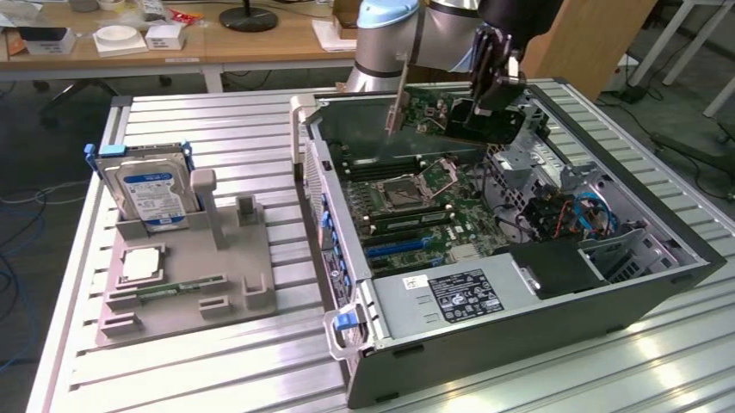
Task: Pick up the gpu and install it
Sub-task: 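Insert the gpu into the slot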
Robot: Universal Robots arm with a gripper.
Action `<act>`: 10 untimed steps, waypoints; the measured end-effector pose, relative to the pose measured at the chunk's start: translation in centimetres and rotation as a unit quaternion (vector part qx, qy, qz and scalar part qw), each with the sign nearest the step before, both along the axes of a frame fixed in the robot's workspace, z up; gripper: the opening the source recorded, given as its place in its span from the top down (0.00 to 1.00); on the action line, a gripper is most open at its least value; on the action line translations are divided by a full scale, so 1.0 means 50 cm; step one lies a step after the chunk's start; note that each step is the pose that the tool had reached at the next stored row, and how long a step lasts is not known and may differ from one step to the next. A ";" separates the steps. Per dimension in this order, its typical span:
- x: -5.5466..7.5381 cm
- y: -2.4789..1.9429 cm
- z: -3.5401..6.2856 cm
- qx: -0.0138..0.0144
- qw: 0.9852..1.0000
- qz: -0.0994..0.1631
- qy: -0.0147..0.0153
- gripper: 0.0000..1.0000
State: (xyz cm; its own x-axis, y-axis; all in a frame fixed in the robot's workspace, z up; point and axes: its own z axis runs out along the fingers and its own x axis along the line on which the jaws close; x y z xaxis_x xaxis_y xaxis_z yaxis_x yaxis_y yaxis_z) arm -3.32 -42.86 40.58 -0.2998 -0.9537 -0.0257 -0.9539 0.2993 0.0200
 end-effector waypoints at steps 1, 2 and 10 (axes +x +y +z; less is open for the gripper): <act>0.000 0.0000 0.000 0.000 1.000 0.007 0.000 0.73; 0.000 0.0000 0.000 0.000 1.000 0.013 0.000 0.73; 0.000 0.0000 0.000 0.000 0.998 0.061 0.000 0.73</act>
